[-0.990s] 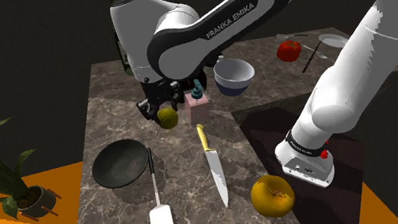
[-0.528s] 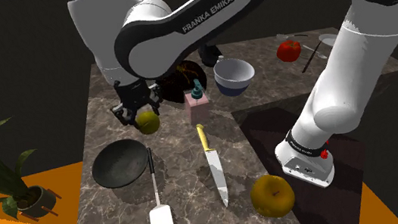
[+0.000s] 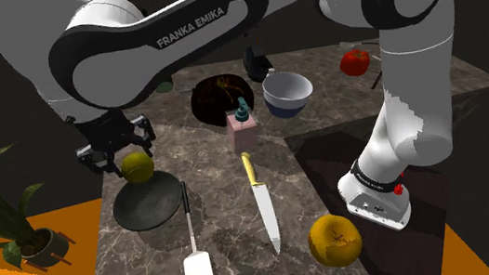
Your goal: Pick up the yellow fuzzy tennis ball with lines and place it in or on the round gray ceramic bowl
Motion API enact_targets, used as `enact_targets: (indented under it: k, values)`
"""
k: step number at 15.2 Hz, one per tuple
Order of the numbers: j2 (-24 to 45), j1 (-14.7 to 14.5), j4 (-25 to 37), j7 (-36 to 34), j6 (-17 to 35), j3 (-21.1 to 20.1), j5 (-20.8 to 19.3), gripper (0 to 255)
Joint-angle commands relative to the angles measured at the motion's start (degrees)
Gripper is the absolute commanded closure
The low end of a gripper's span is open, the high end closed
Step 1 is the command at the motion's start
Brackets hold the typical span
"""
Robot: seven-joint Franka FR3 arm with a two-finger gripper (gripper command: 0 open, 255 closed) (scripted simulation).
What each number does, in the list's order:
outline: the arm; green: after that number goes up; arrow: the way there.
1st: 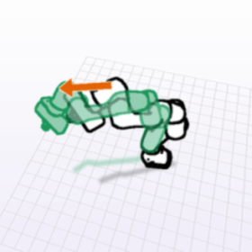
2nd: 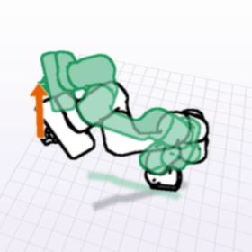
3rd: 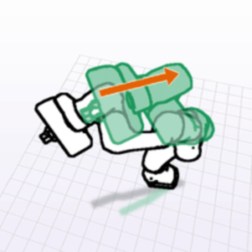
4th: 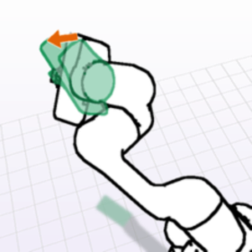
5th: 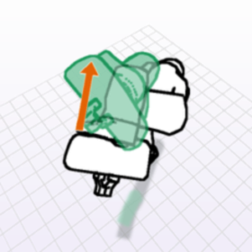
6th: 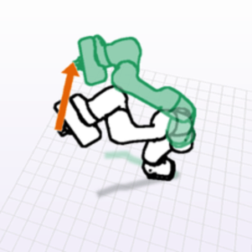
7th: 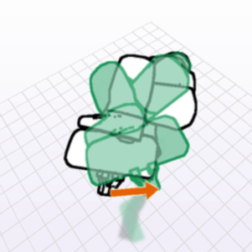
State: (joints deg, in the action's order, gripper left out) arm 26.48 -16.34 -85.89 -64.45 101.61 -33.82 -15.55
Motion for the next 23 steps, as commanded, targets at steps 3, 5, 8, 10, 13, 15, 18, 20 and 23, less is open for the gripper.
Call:
enact_targets:
  k: [3, 5, 8, 10, 13, 15, 18, 20, 23]
  values:
    - [2.76, -1.42, 1.7, -1.04, 0.71, 0.49, -1.29, 255]
    - [3.12, -1.37, 0.66, -1.24, 2.04, 0.63, -1.54, 255]
    - [3.75, -1.34, -0.76, -1.56, 3.99, 0.87, -1.96, 255]
    - [4.23, -1.35, -1.63, -1.78, 5.26, 1.05, -2.27, 255]
    - [5.03, -1.4, -2.81, -2.12, 7.11, 1.34, -2.77, 255]
    - [5.61, -1.47, -3.51, -2.36, 8.32, 1.56, -3.13, 255]
    - [6.36, -1.56, -4.3, -2.66, 9.75, 1.84, -3.59, 255]
    - [6.37, -1.57, -4.29, -2.67, 9.75, 1.84, -3.6, 255]
    - [6.37, -1.57, -4.29, -2.67, 9.75, 1.84, -3.6, 255]
